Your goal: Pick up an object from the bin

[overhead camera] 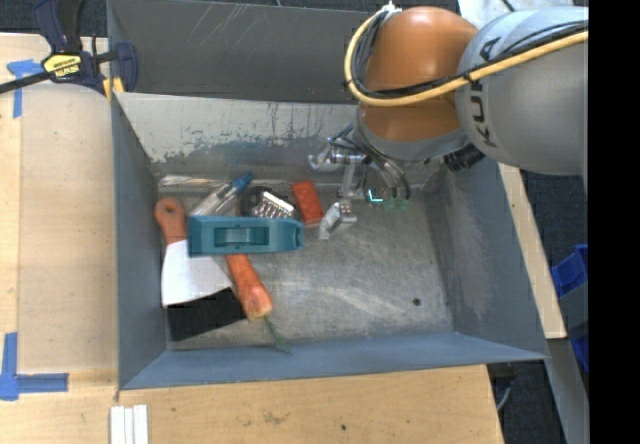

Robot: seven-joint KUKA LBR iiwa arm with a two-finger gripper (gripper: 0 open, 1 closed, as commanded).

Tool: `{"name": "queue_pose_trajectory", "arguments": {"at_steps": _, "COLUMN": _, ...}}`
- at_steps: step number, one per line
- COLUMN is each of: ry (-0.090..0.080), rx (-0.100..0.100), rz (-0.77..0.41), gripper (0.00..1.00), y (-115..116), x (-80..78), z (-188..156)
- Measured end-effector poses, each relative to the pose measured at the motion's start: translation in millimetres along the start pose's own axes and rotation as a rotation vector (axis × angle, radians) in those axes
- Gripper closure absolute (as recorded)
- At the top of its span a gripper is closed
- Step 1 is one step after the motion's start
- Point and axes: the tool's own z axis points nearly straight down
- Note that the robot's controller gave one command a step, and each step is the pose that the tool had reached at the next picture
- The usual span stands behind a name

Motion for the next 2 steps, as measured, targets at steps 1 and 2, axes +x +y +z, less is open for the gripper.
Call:
{"name": "queue_pose_trajectory", "arguments": {"at_steps": 1, "ry": -0.008, "rx": -0.001, "rz": 0.001, "gripper": 0.0, "y": 0, "x": -1.8, "z": -4}}
{"name": "queue_pose_trajectory", "arguments": {"at_steps": 2, "ry": -0.011, "rx": 0.003, "rz": -0.103, "gripper": 0.0, "y": 24, "x": -13.0, "z": 6}}
